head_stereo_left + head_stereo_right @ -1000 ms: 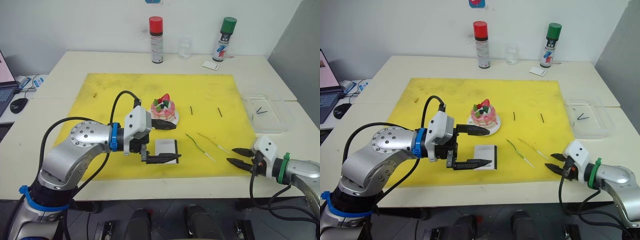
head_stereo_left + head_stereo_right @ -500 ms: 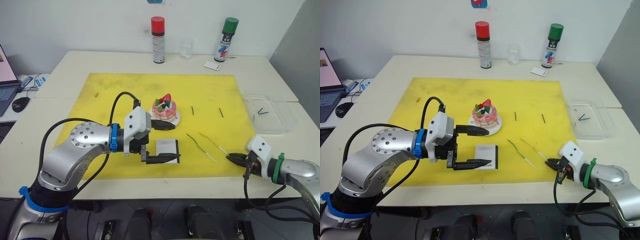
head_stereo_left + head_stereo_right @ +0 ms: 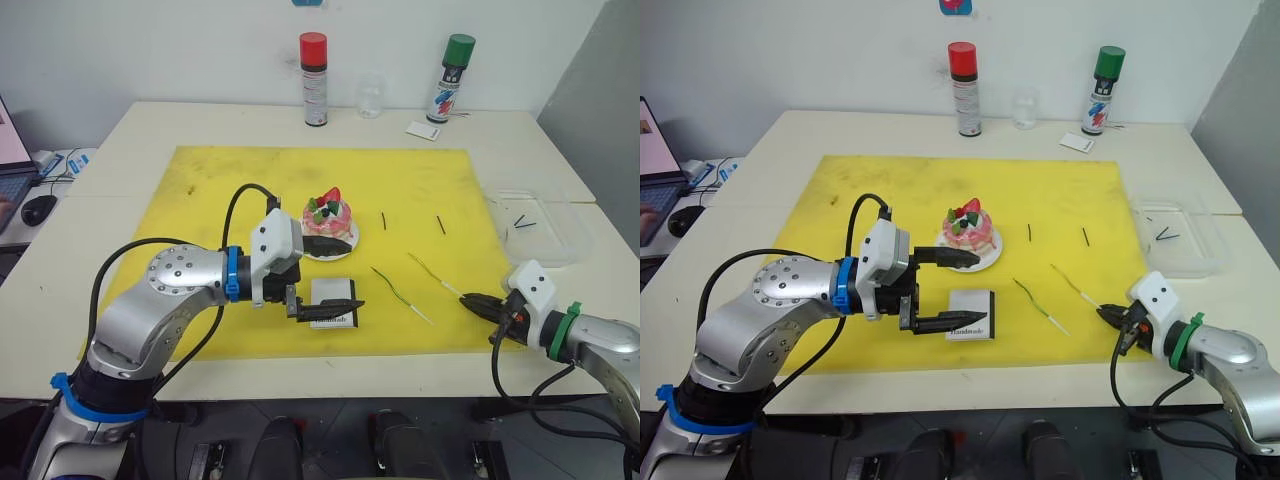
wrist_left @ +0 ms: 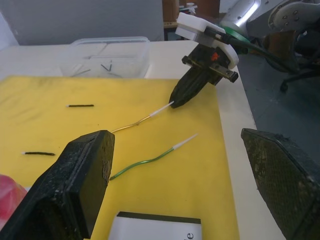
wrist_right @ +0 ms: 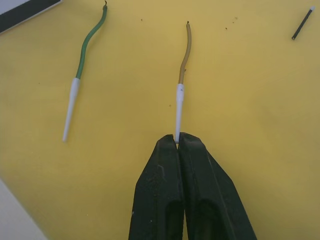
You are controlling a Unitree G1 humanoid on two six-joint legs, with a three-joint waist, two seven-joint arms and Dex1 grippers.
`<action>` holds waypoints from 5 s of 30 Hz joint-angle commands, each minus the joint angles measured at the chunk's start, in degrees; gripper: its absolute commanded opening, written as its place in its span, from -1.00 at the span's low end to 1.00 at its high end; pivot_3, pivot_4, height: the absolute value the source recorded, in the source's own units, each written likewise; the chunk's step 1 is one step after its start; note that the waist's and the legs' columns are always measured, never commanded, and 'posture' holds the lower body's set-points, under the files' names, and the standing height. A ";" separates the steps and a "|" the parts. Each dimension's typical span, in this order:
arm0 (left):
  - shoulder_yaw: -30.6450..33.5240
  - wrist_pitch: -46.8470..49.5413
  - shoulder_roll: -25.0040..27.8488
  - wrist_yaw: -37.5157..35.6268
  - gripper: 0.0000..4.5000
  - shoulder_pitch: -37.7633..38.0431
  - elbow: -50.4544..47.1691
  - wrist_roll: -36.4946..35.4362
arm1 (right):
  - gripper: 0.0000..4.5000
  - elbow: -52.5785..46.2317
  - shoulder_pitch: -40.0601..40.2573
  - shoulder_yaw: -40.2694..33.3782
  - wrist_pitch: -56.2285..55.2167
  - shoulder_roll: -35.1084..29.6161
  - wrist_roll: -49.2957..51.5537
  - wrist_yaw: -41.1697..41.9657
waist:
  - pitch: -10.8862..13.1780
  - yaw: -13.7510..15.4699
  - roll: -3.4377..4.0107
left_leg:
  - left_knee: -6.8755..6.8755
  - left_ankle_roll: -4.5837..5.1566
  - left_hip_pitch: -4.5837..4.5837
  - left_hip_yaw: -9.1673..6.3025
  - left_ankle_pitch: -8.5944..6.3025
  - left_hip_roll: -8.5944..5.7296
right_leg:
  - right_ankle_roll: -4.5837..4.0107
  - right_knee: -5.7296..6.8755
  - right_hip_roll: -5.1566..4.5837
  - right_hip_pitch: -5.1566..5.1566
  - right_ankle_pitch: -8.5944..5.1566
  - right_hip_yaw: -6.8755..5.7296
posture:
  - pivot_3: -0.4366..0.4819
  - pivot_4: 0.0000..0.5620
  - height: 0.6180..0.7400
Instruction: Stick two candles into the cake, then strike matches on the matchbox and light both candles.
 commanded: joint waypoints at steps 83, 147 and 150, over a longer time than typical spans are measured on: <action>5.97 6.37 -42.87 37.14 0.06 -11.61 12.69 -8.53 | -1.00 -13.04 -23.56 -1.38 6.22 18.86 16.58 -16.79 | 0.00 0.00 0.00 | 0.23 0.06 -0.28 -0.11 -0.04 -0.04 | 0.11 -0.08 0.11 -0.04 0.07 0.06 | -0.05 -0.47 1.00; 12.09 6.96 -33.19 35.10 -1.00 -16.78 12.54 -9.53 | -0.01 -10.78 -29.56 7.60 7.17 19.39 14.79 -23.03 | 0.01 -0.34 0.00 | -0.03 0.09 -0.47 -0.14 -0.06 -0.04 | 0.08 -0.37 0.12 -0.24 0.05 0.05 | -0.05 -0.47 1.00; 16.67 7.92 -25.80 33.29 -1.00 -18.04 14.42 -10.33 | 0.41 -6.36 -33.60 12.98 5.42 22.74 9.57 -24.62 | 0.01 -0.73 0.01 | -0.14 0.09 -0.46 -0.13 -0.05 -0.03 | 0.08 -0.37 0.13 -0.29 0.05 0.05 | -0.05 -0.47 1.00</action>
